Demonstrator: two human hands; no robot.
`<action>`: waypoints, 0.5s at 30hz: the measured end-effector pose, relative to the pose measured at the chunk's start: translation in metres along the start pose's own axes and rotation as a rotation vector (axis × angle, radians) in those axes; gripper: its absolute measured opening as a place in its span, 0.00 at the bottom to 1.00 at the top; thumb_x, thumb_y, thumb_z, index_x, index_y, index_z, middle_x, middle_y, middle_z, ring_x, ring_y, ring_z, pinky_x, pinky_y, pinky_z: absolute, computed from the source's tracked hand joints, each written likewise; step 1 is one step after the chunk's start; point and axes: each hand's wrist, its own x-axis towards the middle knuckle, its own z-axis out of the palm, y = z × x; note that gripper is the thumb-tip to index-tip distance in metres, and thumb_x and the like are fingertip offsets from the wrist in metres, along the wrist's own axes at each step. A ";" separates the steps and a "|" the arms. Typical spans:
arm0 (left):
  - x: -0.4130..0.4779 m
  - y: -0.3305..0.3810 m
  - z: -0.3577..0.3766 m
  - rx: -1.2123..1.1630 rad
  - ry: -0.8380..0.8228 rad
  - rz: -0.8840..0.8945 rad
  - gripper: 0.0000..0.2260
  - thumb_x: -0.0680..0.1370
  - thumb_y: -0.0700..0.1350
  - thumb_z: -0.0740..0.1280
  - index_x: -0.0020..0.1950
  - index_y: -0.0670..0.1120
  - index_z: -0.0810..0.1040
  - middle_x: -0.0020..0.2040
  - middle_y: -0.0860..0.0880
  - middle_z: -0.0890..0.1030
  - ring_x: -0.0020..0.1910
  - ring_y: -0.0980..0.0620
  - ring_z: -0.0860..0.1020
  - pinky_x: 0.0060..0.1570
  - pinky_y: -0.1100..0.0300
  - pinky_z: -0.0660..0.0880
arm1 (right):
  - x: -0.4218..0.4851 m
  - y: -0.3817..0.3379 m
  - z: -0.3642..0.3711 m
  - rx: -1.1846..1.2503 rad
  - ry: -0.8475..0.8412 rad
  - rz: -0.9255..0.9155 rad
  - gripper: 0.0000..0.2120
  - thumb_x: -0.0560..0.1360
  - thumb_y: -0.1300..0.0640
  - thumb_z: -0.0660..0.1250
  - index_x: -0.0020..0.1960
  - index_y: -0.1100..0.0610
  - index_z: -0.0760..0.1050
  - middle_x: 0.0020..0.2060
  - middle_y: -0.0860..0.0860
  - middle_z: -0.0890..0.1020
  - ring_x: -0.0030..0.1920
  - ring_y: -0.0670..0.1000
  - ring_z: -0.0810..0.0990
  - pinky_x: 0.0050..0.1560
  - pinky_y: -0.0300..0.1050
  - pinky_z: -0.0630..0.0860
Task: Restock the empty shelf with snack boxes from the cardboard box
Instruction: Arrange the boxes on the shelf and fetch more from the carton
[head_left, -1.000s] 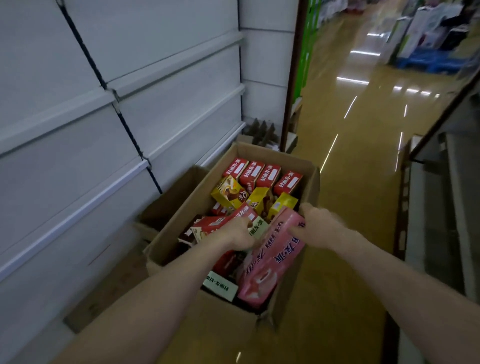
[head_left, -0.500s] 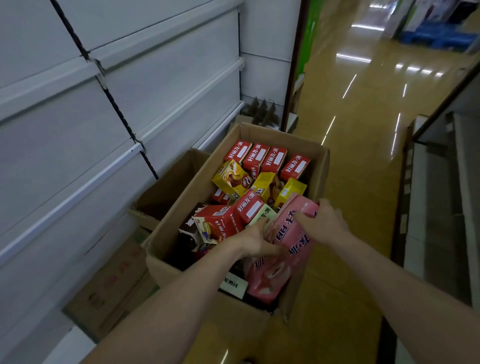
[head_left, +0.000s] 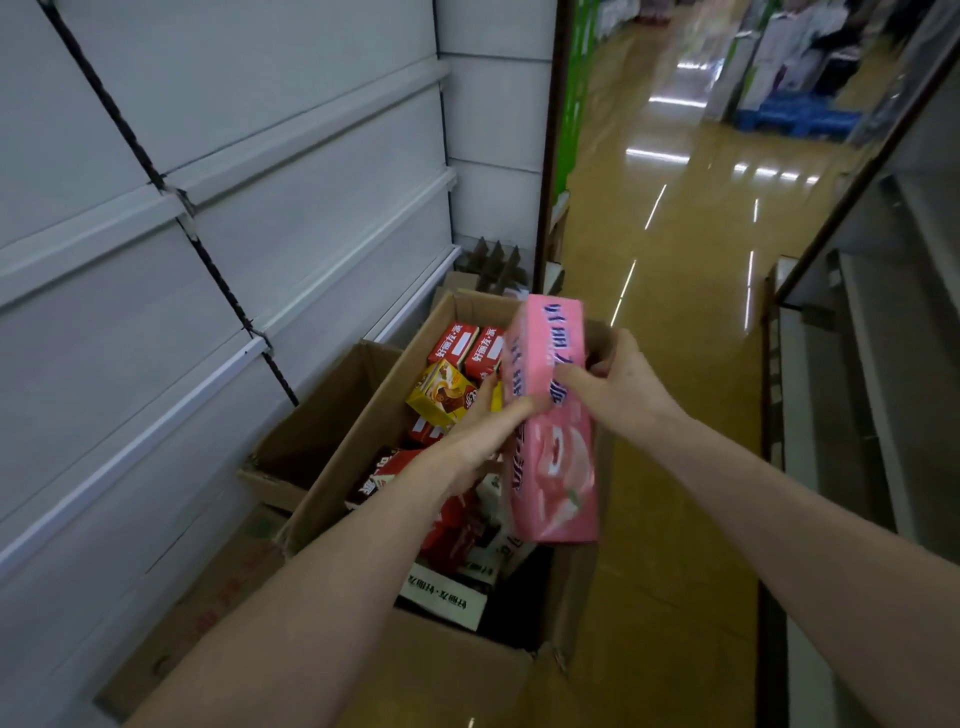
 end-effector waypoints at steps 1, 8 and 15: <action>0.000 0.004 0.001 -0.073 0.016 -0.016 0.54 0.59 0.66 0.74 0.78 0.61 0.50 0.66 0.47 0.75 0.60 0.46 0.77 0.61 0.41 0.73 | -0.003 0.000 0.000 -0.030 -0.033 0.002 0.22 0.75 0.49 0.69 0.64 0.56 0.66 0.47 0.49 0.80 0.42 0.48 0.83 0.41 0.46 0.81; 0.000 0.053 0.023 -0.353 -0.036 -0.101 0.34 0.64 0.67 0.73 0.64 0.50 0.74 0.54 0.43 0.82 0.55 0.42 0.79 0.58 0.38 0.74 | -0.033 -0.016 -0.021 -0.485 -0.085 -0.026 0.33 0.64 0.43 0.72 0.64 0.48 0.61 0.52 0.51 0.75 0.48 0.52 0.79 0.48 0.51 0.80; 0.000 0.090 0.049 -0.490 -0.170 -0.094 0.25 0.71 0.66 0.68 0.53 0.46 0.76 0.55 0.37 0.81 0.57 0.37 0.78 0.56 0.39 0.74 | -0.057 -0.042 -0.123 -0.250 -0.081 0.024 0.20 0.68 0.57 0.75 0.58 0.52 0.73 0.47 0.51 0.84 0.42 0.51 0.85 0.41 0.46 0.83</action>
